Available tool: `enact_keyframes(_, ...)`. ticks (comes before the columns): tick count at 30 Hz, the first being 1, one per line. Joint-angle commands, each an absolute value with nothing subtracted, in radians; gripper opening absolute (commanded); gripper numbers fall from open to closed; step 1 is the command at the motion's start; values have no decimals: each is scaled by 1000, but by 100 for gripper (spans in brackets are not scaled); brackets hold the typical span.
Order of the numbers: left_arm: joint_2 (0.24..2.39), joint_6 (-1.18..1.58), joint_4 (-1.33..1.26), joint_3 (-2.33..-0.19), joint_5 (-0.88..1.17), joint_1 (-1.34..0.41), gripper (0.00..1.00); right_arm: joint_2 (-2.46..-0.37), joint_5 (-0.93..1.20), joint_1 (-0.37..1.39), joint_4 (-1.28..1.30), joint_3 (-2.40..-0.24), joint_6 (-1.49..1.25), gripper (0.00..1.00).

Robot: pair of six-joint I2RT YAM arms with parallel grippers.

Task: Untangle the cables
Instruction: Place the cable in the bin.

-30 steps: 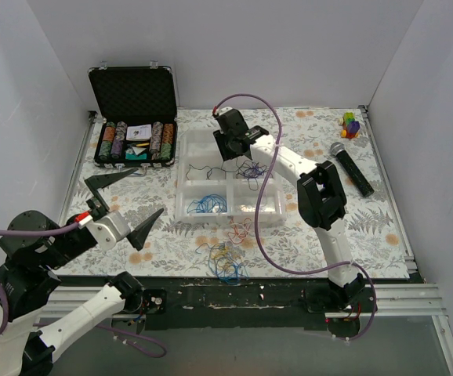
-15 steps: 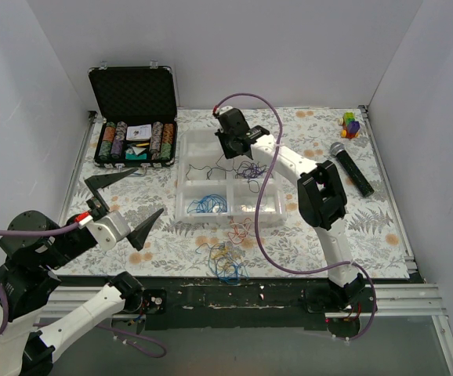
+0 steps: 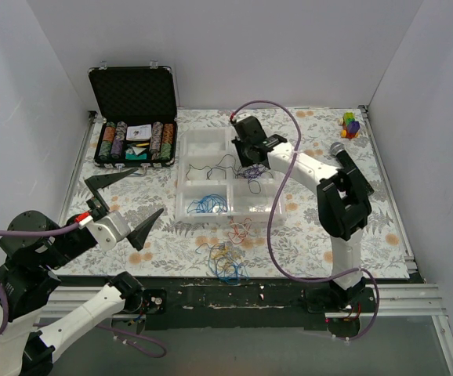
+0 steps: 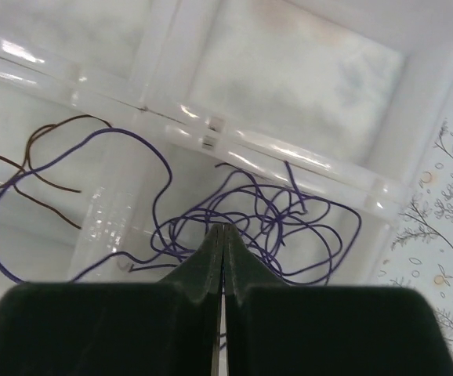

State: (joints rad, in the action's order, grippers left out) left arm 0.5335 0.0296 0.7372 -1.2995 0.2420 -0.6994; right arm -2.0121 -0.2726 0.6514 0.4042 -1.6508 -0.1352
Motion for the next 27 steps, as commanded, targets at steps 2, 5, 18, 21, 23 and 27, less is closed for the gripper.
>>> enact_keyframes(2,534,26,742,-1310,235,-698,98,-1918,-307,612,350,-1569,-143,1)
enact_keyframes(5,535,28,749,-1316,238,-698,98,-1895,-284,604,348,-1562,-149,1)
enact_keyframes(18,552,20,746,-1331,245,-698,98,-1873,-224,738,353,-1706,-22,54)
enact_keyframes(21,552,21,742,-1331,247,-698,98,-1888,-177,767,356,-1712,24,60)
enact_keyframes(23,554,21,742,-1333,247,-698,98,-1904,-164,781,362,-1715,46,63)
enact_keyframes(27,552,25,742,-1335,242,-698,98,-1956,-181,790,394,-1747,54,64)
